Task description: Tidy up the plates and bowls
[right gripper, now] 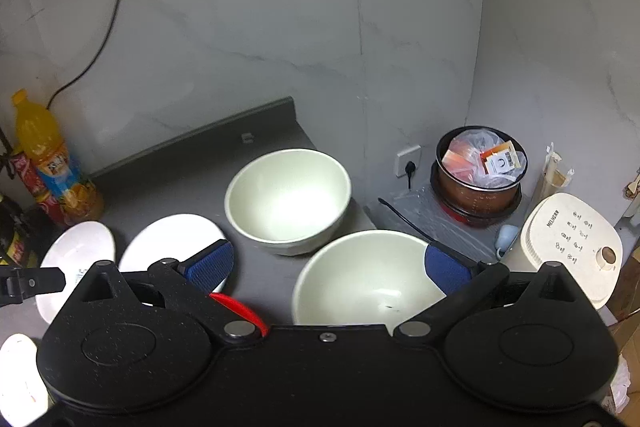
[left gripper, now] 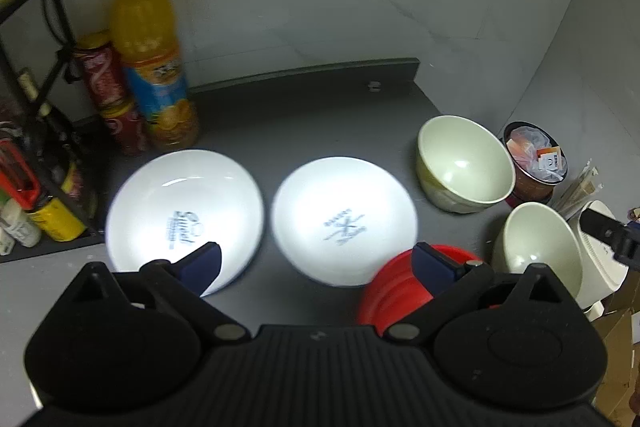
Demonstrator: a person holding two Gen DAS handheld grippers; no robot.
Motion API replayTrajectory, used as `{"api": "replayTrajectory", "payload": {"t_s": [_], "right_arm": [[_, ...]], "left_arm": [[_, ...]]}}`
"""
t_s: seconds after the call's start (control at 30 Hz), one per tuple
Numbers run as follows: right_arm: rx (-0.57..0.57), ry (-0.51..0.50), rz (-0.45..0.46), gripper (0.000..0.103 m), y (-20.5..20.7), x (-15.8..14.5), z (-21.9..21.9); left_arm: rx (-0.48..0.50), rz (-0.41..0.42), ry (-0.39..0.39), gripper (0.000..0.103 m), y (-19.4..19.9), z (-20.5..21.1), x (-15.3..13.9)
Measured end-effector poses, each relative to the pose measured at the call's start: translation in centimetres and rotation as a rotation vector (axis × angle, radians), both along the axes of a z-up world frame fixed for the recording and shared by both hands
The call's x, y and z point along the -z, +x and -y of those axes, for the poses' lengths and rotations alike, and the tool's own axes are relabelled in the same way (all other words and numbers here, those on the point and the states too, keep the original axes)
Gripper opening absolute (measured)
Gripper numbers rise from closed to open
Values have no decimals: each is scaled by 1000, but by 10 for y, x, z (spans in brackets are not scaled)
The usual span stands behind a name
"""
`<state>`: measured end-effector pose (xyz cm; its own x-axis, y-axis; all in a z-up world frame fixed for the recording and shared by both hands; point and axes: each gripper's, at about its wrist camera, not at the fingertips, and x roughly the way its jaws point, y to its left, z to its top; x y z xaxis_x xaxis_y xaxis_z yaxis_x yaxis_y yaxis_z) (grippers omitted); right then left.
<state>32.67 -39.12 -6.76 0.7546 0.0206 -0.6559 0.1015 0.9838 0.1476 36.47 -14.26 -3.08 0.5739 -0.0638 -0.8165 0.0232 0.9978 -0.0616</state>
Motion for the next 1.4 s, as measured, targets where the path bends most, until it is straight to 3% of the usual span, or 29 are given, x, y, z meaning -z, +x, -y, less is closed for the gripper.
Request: {"api": "replayTrajectory", "payload": {"t_s": [0.27, 0.4, 0.53, 0.7, 0.83, 0.9, 1.1, 1.2, 1.33, 1.4], "right_arm": [[-9, 10, -79, 100, 14, 23, 42], [-14, 26, -128, 92, 19, 36, 60], [-16, 33, -181, 85, 26, 51, 78], [-22, 56, -229, 75, 33, 68, 88], [-20, 72, -263, 72, 36, 81, 94], [-25, 70, -284, 64, 39, 87, 95], [-46, 100, -341, 53, 45, 104, 101], [-39, 172, -388, 44, 48, 113, 107], [-53, 173, -419, 41, 51, 123, 105], [-62, 180, -425, 32, 52, 127, 104]], "left_arm": [[30, -39, -2, 99, 25, 55, 12], [49, -62, -12, 94, 34, 82, 23], [66, -96, -24, 85, 41, 107, 34], [119, -116, -34, 81, 49, 134, 44], [140, -145, -58, 70, 57, 149, 55], [147, -155, -57, 67, 61, 156, 59], [174, -191, -62, 55, 73, 175, 72], [185, -213, -43, 53, 78, 185, 81], [200, -246, -26, 45, 82, 195, 96], [203, -270, -35, 42, 84, 198, 102]]}}
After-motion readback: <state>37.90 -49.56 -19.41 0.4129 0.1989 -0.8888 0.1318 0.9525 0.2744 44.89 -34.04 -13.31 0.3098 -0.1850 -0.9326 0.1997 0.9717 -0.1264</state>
